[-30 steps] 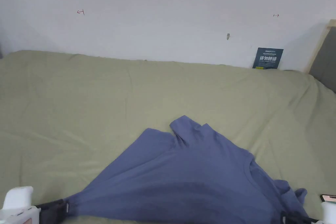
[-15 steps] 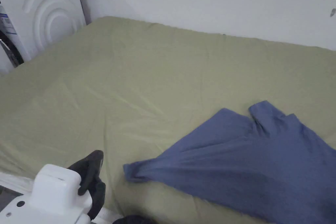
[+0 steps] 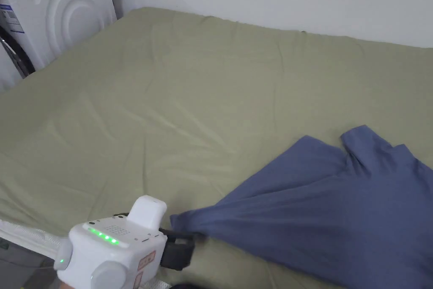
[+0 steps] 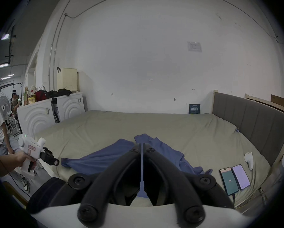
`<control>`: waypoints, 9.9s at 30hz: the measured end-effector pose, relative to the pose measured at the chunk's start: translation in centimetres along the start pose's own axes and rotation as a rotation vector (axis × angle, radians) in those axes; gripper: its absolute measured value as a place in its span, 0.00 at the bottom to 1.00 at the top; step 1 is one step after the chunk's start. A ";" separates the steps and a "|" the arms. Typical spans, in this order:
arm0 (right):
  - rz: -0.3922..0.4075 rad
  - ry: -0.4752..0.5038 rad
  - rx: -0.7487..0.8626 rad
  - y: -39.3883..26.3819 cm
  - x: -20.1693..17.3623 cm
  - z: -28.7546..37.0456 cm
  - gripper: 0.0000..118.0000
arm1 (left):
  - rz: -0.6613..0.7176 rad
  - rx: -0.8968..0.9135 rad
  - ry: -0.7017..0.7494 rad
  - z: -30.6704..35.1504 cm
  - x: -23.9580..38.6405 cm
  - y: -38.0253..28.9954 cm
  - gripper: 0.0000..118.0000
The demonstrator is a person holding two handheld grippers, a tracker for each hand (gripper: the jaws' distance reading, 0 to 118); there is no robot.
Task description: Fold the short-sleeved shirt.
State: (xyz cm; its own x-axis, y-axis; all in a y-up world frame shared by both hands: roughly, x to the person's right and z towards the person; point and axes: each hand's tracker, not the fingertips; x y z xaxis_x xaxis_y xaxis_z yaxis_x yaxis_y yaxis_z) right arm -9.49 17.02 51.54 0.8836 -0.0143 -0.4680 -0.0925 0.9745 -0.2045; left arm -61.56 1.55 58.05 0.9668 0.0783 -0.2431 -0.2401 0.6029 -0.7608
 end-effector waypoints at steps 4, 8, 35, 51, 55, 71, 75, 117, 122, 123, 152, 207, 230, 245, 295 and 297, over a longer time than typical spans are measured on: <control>0.016 -0.034 -0.032 0.0 0.1 -0.6 0.03 | -0.027 -0.008 0.047 -2.8 -0.1 0.8 0.95; 0.008 -0.050 -0.057 0.1 0.2 -1.7 0.03 | -0.029 -0.024 0.037 -4.6 -0.1 1.0 0.48; 0.092 0.040 -0.764 -4.7 12.0 -49.1 0.99 | 0.106 0.045 -0.065 -1.2 0.9 0.8 0.00; 0.050 0.095 -0.792 -4.8 11.1 -44.6 0.02 | 0.124 0.041 -0.067 -1.9 1.7 3.2 0.00; -0.004 0.118 -0.622 0.3 11.3 -39.6 0.02 | 0.176 0.120 -0.107 -0.9 2.6 5.2 0.00; 0.058 0.099 -0.115 29.4 14.5 -21.7 0.02 | 0.197 0.620 -0.203 10.3 2.8 27.2 0.00; 0.042 0.033 -0.038 35.2 16.4 -21.1 0.02 | 0.162 0.698 -0.164 13.4 3.3 35.1 0.00; -0.186 -0.049 0.101 30.5 21.1 -37.9 0.02 | 0.444 0.668 -0.054 -5.0 1.7 48.8 0.00; -0.219 -0.029 0.070 26.4 19.9 -33.2 0.02 | 0.439 0.634 -0.040 -3.0 1.6 41.5 0.00; -0.223 -0.017 0.055 25.3 19.6 -31.9 0.02 | 0.436 0.618 -0.057 -2.8 1.2 40.0 0.00; -0.418 -0.129 -0.587 -15.6 15.5 -9.0 0.91 | 0.261 0.103 0.016 -2.0 4.1 1.1 1.00; -0.133 -0.252 -0.464 -8.2 9.9 -5.0 1.00 | -0.126 -0.010 0.035 -4.7 6.3 2.0 0.07; -0.281 -0.057 -0.764 -6.8 15.8 -14.5 0.04 | -0.156 -0.039 -0.015 -1.1 6.5 8.1 0.06; -0.403 -0.124 -0.925 -2.7 19.5 -33.3 0.30 | 0.081 -0.369 -0.072 -15.5 8.5 23.0 0.06; -0.150 -0.169 -0.241 -5.9 7.7 -3.5 0.01 | 0.103 -0.053 0.069 -15.0 7.8 12.5 0.06; -0.143 -0.162 -0.287 -6.1 8.3 -5.3 0.02 | 0.141 -0.025 0.025 -14.2 7.7 12.3 0.06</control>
State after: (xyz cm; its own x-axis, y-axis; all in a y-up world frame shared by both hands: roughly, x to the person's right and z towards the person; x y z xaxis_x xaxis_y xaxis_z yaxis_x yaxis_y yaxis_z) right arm -4.01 9.77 44.37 0.9560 -0.0881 -0.2799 -0.0675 0.8623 -0.5018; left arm -58.32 -1.71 38.24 0.9210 0.1405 -0.3634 -0.3756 0.5675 -0.7327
